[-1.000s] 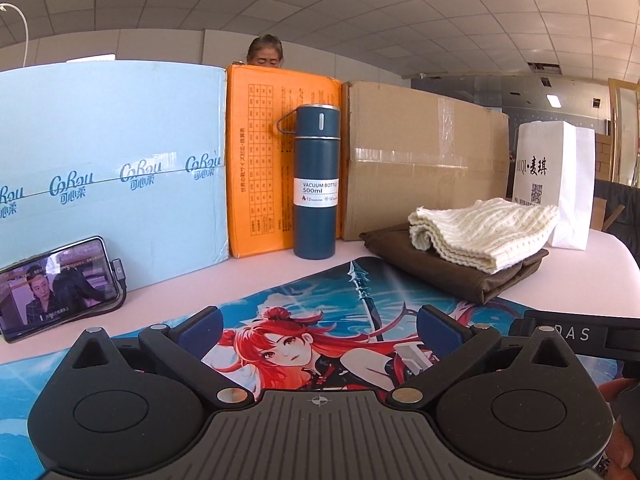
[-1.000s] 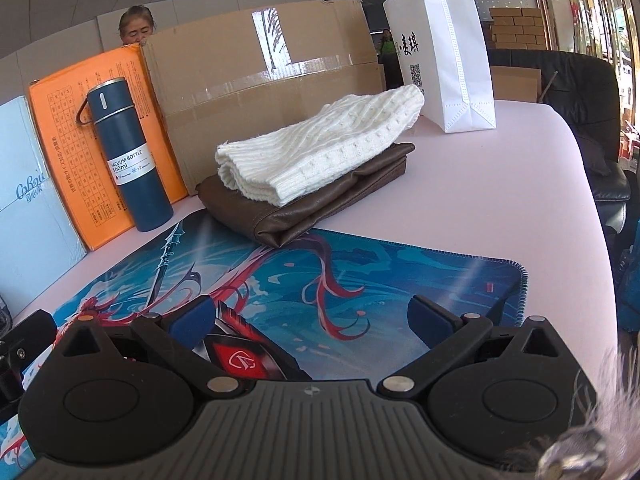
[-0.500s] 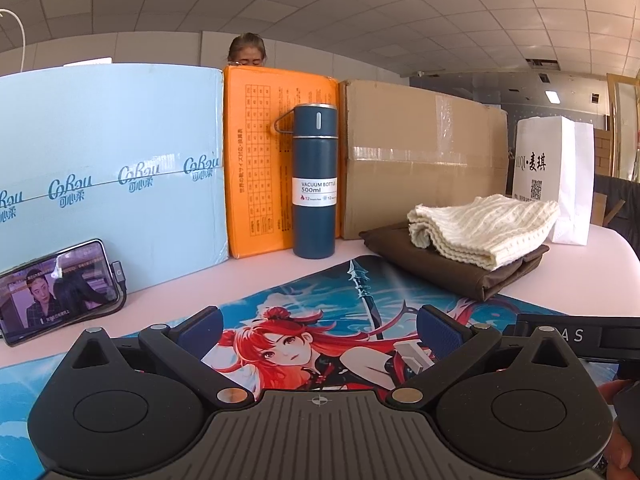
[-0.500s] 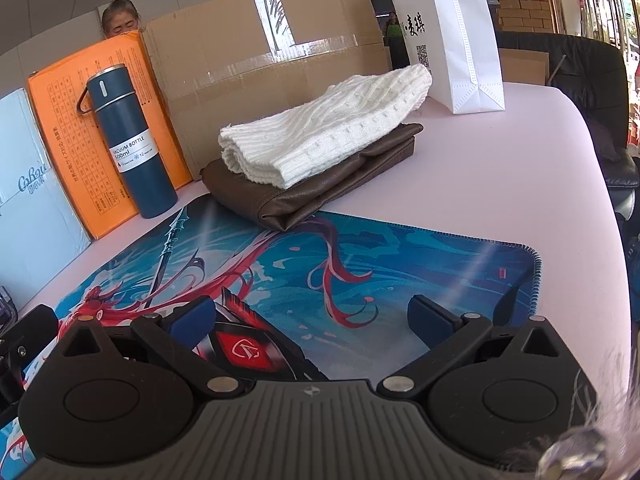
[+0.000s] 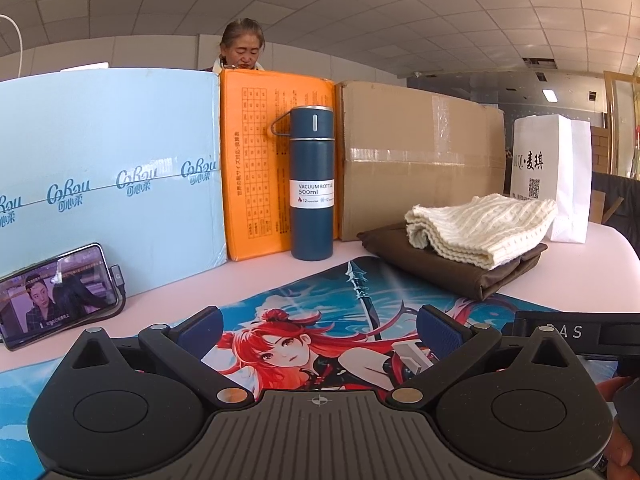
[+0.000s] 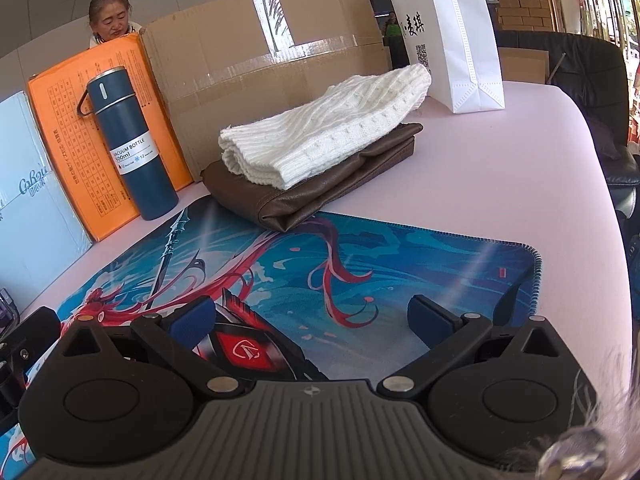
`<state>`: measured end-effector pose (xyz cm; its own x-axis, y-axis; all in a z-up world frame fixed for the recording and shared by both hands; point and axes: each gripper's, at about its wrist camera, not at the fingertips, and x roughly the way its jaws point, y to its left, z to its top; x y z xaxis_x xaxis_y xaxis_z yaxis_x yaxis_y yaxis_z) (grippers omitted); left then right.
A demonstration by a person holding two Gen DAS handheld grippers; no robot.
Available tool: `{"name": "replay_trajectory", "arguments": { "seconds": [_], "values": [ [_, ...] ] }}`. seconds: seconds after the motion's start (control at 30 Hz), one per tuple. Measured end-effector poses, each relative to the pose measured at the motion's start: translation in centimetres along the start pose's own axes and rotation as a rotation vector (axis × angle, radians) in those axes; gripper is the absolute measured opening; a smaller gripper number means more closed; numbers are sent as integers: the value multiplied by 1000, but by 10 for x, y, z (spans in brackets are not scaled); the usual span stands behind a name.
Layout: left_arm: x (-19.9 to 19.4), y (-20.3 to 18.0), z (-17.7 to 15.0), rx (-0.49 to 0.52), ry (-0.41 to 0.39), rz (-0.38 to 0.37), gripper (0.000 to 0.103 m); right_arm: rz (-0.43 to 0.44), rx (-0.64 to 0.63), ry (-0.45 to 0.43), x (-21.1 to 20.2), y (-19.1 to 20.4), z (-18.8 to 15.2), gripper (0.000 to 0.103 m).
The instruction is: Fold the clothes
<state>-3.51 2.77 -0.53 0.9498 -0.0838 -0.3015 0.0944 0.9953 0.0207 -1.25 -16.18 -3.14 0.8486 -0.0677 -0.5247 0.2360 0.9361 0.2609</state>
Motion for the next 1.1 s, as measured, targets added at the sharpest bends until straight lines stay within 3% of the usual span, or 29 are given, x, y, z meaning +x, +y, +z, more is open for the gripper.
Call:
{"name": "replay_trajectory", "arguments": {
  "seconds": [1.1],
  "values": [
    [1,-2,-1,5,9,-7,103,-1,0,0,0,0,0,103]
  ]
}}
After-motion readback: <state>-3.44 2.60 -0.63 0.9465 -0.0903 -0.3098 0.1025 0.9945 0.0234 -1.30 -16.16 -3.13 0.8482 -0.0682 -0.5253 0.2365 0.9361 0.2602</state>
